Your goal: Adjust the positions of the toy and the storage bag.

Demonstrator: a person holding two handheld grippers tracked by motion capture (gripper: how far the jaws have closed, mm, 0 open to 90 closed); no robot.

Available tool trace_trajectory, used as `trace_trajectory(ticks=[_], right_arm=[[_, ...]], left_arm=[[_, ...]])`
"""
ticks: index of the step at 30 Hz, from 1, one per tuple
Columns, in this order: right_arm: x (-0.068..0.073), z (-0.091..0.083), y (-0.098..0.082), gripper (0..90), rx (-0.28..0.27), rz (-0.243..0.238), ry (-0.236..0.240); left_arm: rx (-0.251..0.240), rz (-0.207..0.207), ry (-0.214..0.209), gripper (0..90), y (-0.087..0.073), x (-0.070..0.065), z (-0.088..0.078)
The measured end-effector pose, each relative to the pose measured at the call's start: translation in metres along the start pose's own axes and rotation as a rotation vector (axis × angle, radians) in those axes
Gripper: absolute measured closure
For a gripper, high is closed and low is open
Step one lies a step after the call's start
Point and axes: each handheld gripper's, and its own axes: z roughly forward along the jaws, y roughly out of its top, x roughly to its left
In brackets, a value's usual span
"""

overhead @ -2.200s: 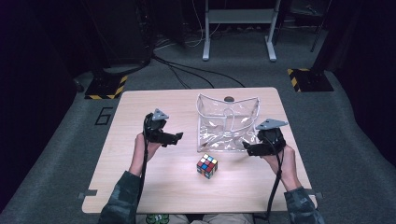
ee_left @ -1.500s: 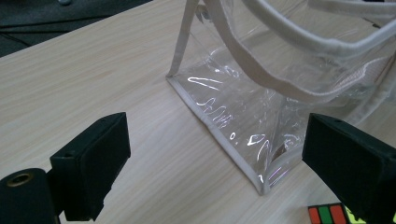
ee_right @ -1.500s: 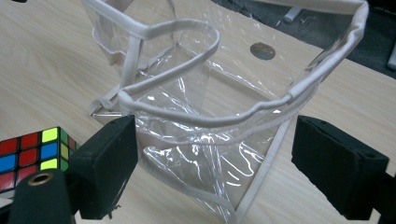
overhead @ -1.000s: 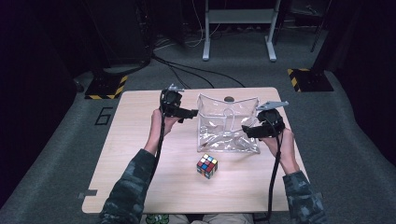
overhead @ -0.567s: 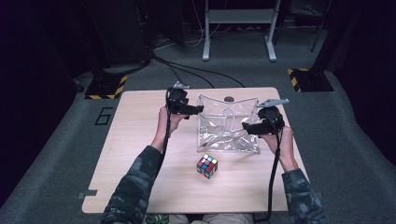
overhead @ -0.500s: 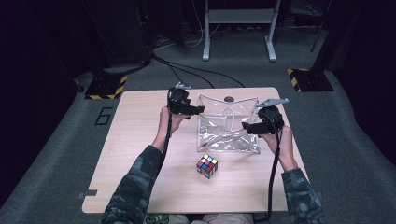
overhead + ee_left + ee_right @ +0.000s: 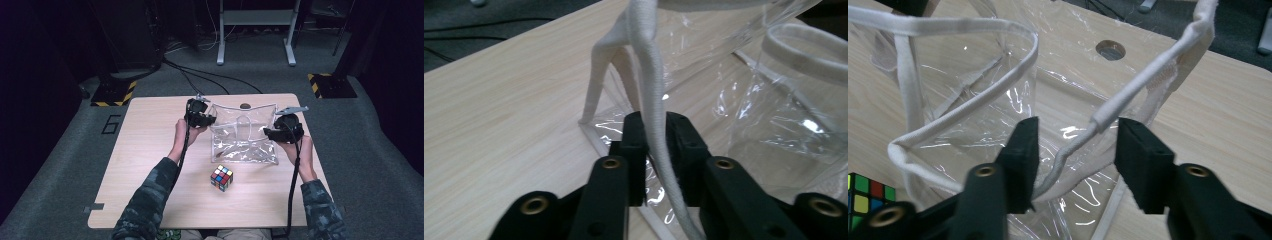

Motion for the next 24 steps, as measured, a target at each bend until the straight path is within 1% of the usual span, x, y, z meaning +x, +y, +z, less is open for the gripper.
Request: trace_trajectory(ticks=[1,2,4,5,7,9,10,12,16,19,22,23,24], right_arm=[[-0.001,0.0,-0.001,60.5,0.001,-0.005,0.004],[-0.001,0.001,-0.002,64.9,-0.004,-0.004,-0.001],[0.0,0.001,-0.004,75.2,-0.008,-0.013,-0.024],[-0.001,0.001,-0.004,79.8,-0.015,-0.01,-0.028],[-0.001,0.001,-0.003,86.2,-0.019,-0.02,-0.064],[-0.003,0.0,-0.002,87.4,-0.019,-0.019,-0.064],[-0.004,0.0,-0.002,87.7,-0.019,-0.021,-0.072],[-0.006,-0.003,0.0,87.9,-0.025,-0.024,-0.088],[-0.011,-0.011,0.002,88.3,-0.036,-0.033,-0.138],[-0.018,-0.019,0.004,88.3,-0.063,-0.008,-0.123],[-0.018,-0.022,0.008,88.4,-0.076,-0.001,-0.116],[-0.016,-0.022,0.009,88.4,-0.078,-0.004,-0.115],[-0.014,-0.022,0.011,88.4,-0.081,-0.014,-0.116]], left_arm=[[-0.006,-0.008,-0.002,84.2,-0.001,0.001,0.0],[-0.006,-0.008,-0.003,85.6,-0.002,0.002,0.0],[-0.013,-0.017,-0.001,87.5,-0.003,0.005,-0.001],[-0.018,-0.018,0.005,88.0,-0.003,0.006,-0.001],[-0.018,-0.006,0.028,88.3,-0.003,0.007,-0.003],[-0.012,0.012,0.059,88.5,-0.003,0.008,-0.005],[-0.012,0.015,0.072,88.6,-0.003,0.009,-0.006],[-0.011,0.021,0.087,88.8,-0.003,0.014,-0.009],[-0.037,-0.001,0.091,89.0,-0.003,0.029,-0.023],[-0.049,-0.008,0.095,89.1,-0.002,0.04,-0.035],[-0.043,0.022,0.119,89.2,0.001,0.049,-0.046],[-0.042,0.033,0.132,89.2,0.002,0.05,-0.049],[-0.036,0.033,0.133,89.2,0.002,0.053,-0.051]])
